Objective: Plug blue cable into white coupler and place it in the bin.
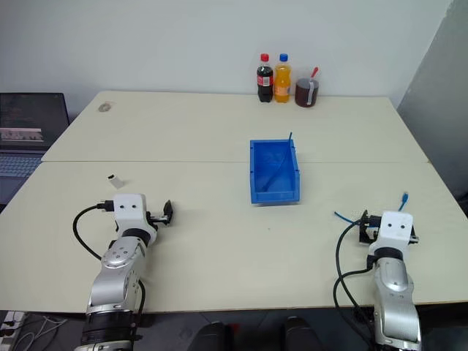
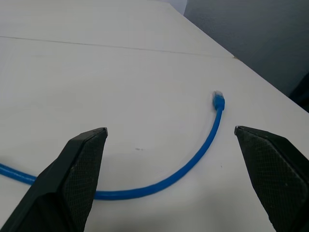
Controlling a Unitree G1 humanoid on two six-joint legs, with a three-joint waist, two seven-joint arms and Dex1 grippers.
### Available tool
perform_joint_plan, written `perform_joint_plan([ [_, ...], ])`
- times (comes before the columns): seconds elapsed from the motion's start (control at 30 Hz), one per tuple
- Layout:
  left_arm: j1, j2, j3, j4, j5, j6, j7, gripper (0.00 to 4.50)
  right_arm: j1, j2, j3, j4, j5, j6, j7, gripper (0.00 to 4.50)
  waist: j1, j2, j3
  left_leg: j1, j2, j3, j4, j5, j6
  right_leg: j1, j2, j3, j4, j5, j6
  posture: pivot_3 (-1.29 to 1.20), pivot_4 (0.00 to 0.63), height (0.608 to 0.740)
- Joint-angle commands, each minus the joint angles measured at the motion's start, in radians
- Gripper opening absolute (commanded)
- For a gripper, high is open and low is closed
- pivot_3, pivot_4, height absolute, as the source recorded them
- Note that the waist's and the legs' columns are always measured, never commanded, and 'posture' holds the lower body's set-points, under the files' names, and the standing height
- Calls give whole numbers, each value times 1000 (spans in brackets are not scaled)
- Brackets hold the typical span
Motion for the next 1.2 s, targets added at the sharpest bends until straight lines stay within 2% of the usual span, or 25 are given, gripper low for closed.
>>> perform_joint_plan([
  [0.03, -5, 11, 2, -41, 1, -13, -6, 4500, -20, -14, -22, -21, 6, -11, 1, 4491, 0, 0, 0, 0, 0, 0, 0, 0, 0, 0, 0, 0, 0, 0, 0, 0, 150, 740],
  [1.2, 39, -6, 3, -84, 2, -4, 16, 4500, 22, -2, -21, -59, 7, 11, -1, 4491, 0, 0, 0, 0, 0, 0, 0, 0, 0, 0, 0, 0, 0, 0, 0, 0, 150, 740],
])
